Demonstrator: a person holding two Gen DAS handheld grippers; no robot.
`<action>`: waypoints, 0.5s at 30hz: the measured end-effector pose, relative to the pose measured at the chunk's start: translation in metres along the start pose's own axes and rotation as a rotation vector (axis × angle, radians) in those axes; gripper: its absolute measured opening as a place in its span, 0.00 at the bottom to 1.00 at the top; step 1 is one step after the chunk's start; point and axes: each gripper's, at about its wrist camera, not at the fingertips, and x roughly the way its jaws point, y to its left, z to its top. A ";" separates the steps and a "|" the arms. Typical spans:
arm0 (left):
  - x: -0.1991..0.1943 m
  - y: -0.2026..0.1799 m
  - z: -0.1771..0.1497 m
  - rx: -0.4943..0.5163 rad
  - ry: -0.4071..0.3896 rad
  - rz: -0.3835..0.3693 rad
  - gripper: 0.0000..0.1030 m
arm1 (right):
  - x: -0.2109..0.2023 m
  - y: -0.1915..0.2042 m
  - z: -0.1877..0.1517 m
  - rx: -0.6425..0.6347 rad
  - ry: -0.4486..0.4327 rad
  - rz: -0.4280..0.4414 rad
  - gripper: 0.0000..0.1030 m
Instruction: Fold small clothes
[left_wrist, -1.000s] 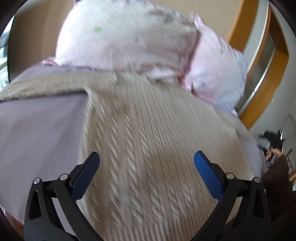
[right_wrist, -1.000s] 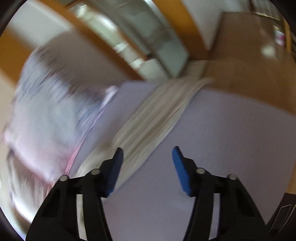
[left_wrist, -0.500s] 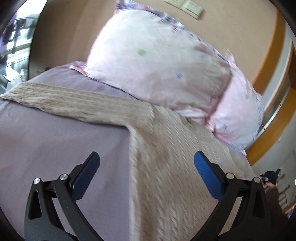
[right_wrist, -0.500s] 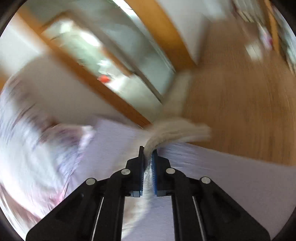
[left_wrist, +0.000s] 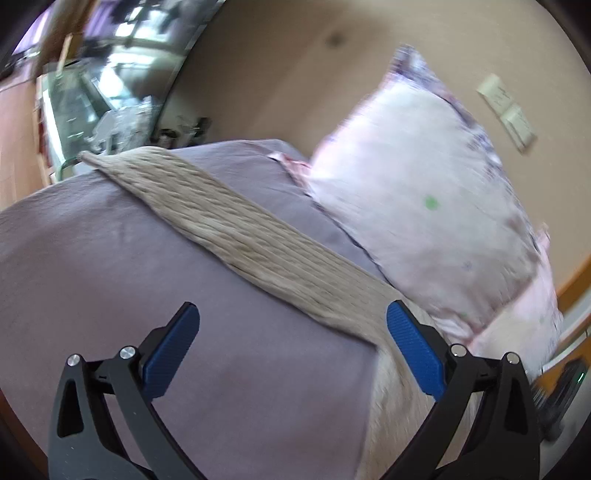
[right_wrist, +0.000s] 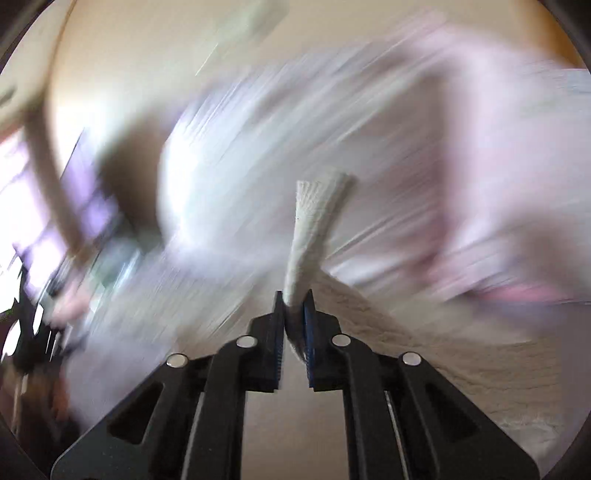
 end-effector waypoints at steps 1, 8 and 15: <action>0.002 0.006 0.006 -0.023 0.002 0.004 0.96 | 0.014 0.010 -0.006 -0.009 0.057 0.032 0.09; 0.029 0.038 0.045 -0.129 0.013 0.089 0.84 | -0.040 -0.021 -0.023 0.050 -0.075 -0.017 0.62; 0.048 0.068 0.065 -0.254 0.032 0.173 0.79 | -0.077 -0.061 -0.039 0.133 -0.115 -0.083 0.63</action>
